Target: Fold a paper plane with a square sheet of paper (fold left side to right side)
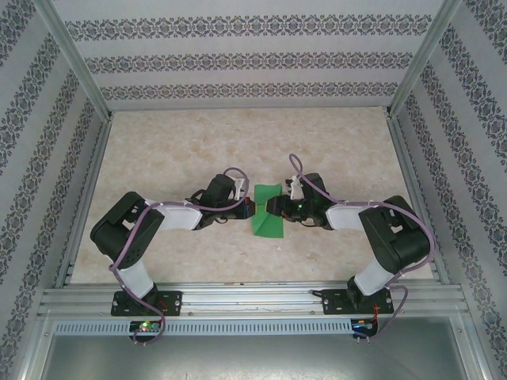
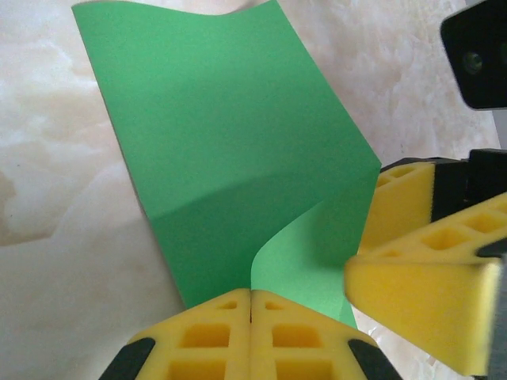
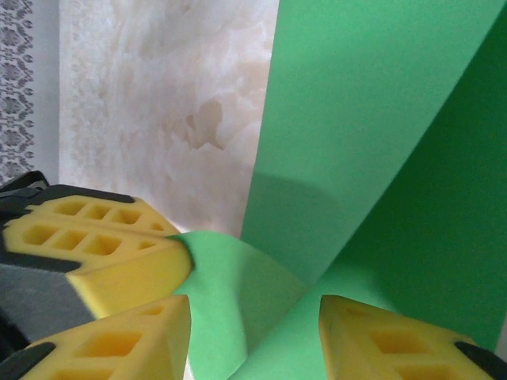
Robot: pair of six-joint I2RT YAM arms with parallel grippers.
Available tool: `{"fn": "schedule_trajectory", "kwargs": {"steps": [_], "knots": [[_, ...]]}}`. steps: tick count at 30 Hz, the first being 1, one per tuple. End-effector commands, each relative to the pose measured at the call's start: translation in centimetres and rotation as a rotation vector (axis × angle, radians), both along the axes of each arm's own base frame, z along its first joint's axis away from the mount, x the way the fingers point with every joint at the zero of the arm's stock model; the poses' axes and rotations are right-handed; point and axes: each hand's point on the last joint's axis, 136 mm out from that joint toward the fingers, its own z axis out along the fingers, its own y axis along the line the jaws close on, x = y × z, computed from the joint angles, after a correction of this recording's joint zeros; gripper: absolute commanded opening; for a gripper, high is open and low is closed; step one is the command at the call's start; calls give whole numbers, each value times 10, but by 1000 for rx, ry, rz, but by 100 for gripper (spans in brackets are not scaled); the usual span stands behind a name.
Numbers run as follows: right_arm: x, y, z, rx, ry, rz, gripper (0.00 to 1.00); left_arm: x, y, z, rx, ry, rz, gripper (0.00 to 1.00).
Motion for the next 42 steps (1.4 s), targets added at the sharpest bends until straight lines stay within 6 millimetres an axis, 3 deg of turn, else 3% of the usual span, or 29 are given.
{"fn": "schedule_trajectory", "kwargs": {"steps": [1,5,11,18,22,30,33,37,42], "knots": [[7,6,-1,-15,-20,-6,42,5,-5,12,-40,-32,-20,0],[6,4,-5,-32,-14,-12,35,4,-8,12,-47,-32,-35,6],[5,3,-4,-34,-17,-8,15,4,-2,20,-38,-59,-19,18],[14,0,24,6,-95,-4,0,3,22,47,-13,-147,41,35],[19,-1,58,71,-195,26,0,3,35,79,-62,-233,101,47],[24,-19,159,272,-456,44,0,-9,50,157,-324,-410,149,91],[21,-24,194,338,-543,48,0,-17,43,185,-467,-435,94,93],[14,-23,227,410,-610,69,0,-26,23,214,-587,-432,-33,91],[9,-18,246,491,-632,84,0,-23,11,224,-682,-411,-81,90]]}}
